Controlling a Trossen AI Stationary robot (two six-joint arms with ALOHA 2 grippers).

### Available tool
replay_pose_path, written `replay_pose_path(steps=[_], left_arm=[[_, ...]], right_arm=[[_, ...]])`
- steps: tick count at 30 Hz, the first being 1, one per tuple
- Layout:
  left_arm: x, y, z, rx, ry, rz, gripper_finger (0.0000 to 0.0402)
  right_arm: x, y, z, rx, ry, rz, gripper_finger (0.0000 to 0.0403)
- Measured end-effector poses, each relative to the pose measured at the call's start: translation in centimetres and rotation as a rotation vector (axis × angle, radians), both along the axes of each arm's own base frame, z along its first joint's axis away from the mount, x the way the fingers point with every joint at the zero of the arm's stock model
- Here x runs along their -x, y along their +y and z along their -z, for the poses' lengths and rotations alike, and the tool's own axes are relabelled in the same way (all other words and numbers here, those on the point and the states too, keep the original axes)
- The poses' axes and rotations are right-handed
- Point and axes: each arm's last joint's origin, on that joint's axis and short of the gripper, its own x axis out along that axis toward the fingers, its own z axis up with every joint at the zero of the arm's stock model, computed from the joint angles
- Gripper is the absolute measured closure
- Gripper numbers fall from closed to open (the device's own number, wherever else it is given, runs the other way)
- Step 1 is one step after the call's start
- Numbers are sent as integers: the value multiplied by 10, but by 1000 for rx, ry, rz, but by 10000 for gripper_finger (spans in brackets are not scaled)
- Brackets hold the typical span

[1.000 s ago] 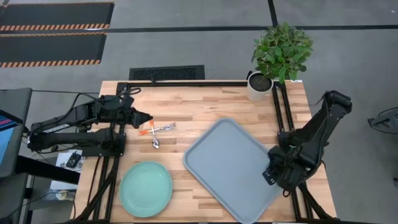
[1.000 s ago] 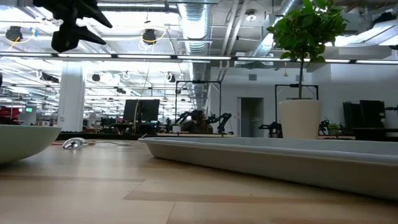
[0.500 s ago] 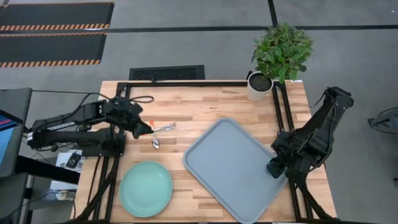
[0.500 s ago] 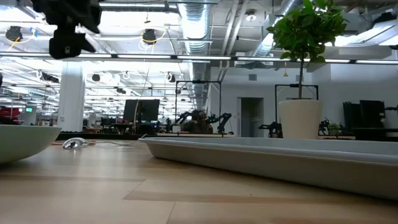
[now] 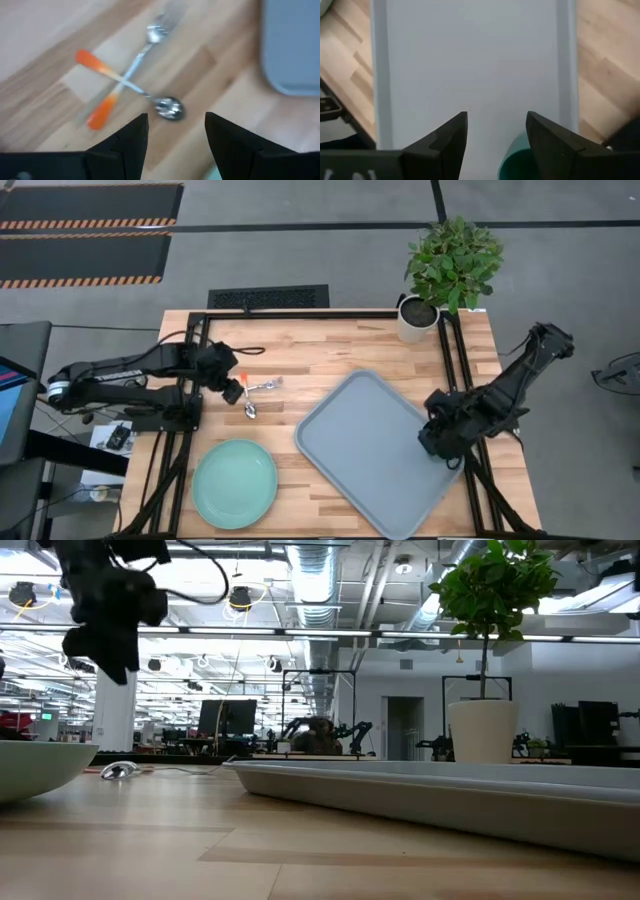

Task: Pick and place plate/cup/fork/spoon on tray
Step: Put the orange spoon on the blue tray

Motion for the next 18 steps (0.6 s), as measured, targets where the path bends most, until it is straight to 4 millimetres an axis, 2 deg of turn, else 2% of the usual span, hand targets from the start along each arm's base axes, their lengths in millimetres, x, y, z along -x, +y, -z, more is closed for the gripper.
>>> replay_pose_path(steps=[4, 14, 16, 18], left_arm=[[-10, 4, 8, -5, 52, -26, 217], [-36, 11, 30, -38, 157, 120, 217], [-40, 12, 36, -18, 196, 91, 217], [-43, 14, 42, 27, 234, -13, 217]], right_arm=[[-7, -9, 0, 38, -5, 2, 178], [-18, -24, -1, 118, -27, -11, 178], [-20, -25, -2, 116, -36, -7, 178], [-22, -26, -2, 112, -49, -8, 178]])
